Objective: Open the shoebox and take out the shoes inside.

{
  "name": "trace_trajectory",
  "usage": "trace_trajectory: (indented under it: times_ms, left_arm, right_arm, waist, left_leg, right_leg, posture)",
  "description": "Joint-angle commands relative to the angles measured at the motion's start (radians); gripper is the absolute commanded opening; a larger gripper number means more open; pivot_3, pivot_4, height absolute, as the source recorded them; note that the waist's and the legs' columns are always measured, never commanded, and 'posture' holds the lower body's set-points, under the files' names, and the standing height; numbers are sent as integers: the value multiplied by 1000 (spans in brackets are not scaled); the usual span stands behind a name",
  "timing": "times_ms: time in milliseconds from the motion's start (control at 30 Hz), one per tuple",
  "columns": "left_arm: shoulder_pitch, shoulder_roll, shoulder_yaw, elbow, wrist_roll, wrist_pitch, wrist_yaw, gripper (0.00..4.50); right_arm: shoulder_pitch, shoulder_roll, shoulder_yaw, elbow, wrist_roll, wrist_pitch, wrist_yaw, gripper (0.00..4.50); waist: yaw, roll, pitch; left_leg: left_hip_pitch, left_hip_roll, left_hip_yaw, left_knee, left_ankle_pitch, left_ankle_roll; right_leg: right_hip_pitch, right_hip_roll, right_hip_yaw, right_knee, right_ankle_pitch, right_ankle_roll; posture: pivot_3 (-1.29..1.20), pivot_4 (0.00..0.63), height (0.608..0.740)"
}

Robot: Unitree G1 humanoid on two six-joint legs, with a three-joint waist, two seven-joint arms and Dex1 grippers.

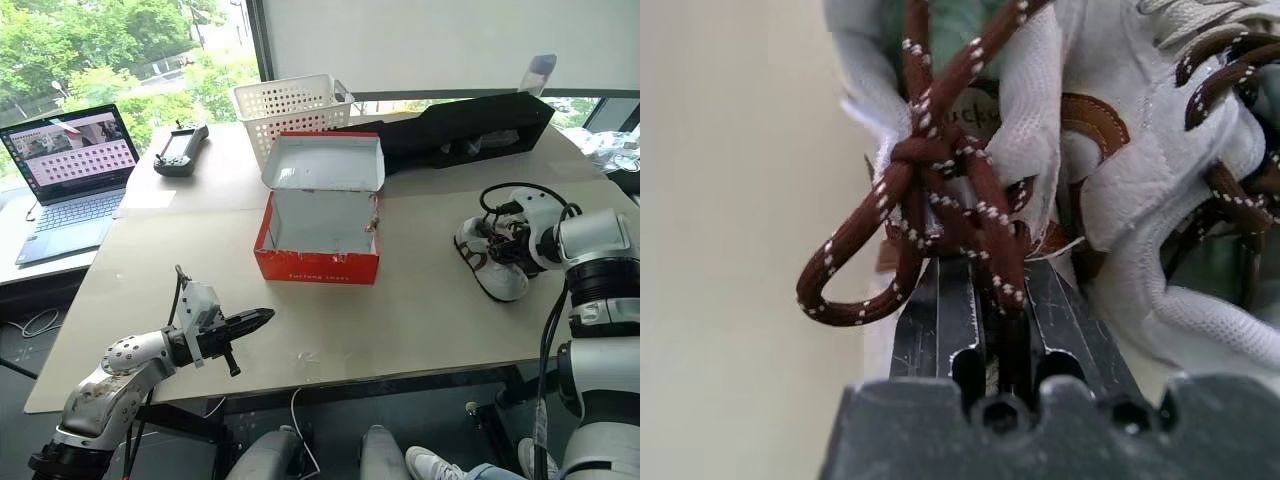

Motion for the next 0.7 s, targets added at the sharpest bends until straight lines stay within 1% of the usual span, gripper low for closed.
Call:
trace_trajectory:
  times_ms: [33,67,100,200,267,300,400,433,500,700]
  left_arm:
    - [-4,1,2,-23,2,-14,-4,0]
    - [-3,2,4,-24,1,-14,-3,0]
    - [-2,2,4,-25,1,-14,-2,0]
    - [-1,4,6,-28,0,-12,-2,0]
    - [-2,5,7,-28,0,-11,-2,0]
    - [-2,6,7,-28,0,-11,-3,0]
    - [-6,8,8,-27,-2,-9,-5,0]
    - [-7,8,9,-26,-3,-9,-6,0]
    - [-8,10,10,-25,-3,-10,-8,0]
    - [-15,13,11,-21,-4,-14,-17,0]
  right_arm:
    - [-37,20,-1,103,-48,-99,-68,476]
    - [-45,24,-16,128,-48,-114,-92,1022]
    - [-52,27,-28,142,-47,-131,-107,1172]
    - [-72,31,-30,156,-51,-154,-107,2214]
    - [-82,25,-14,127,-63,-153,-85,2922]
    - [-83,20,-9,108,-68,-149,-69,3121]
    - [-73,-5,10,15,-80,-123,0,3121]
    - [-66,-13,16,-15,-86,-114,17,3121]
    - [-48,-38,25,-112,-84,-70,64,3121]
    - [19,-101,13,-397,-41,89,171,3121]
  waist:
    - [-2,0,0]
    - [-2,0,0]
    - [-2,-1,0]
    - [-2,-1,-1]
    - [-2,-1,-1]
    - [-3,-1,-1]
    - [-6,0,0]
    - [-7,0,0]
    - [-5,0,0]
    - [4,0,0]
  left_leg:
    - [0,0,0,0,0,0]
    - [0,0,0,0,0,0]
    - [1,0,0,1,0,0]
    - [1,-1,0,1,0,0]
    - [1,-1,0,1,0,0]
    - [1,-1,0,1,0,0]
    - [1,-1,0,1,0,0]
    - [0,-1,0,1,0,0]
    - [0,-1,0,0,0,0]
    - [0,-1,0,0,0,0]
  right_leg:
    - [0,1,0,0,0,0]
    - [1,2,0,0,0,0]
    - [1,2,0,0,0,0]
    - [1,1,0,0,0,1]
    - [1,1,0,0,0,1]
    - [1,1,1,0,0,1]
    - [0,2,1,1,0,1]
    - [0,2,1,1,2,3]
    - [-1,2,1,1,3,6]
    - [-2,-1,1,1,3,6]
  posture:
    - [0,150,738]
    - [0,150,738]
    - [0,150,738]
    - [0,150,738]
    - [0,150,738]
    - [0,150,738]
    - [0,150,738]
    - [0,150,738]
    - [0,150,738]
    - [0,150,738]
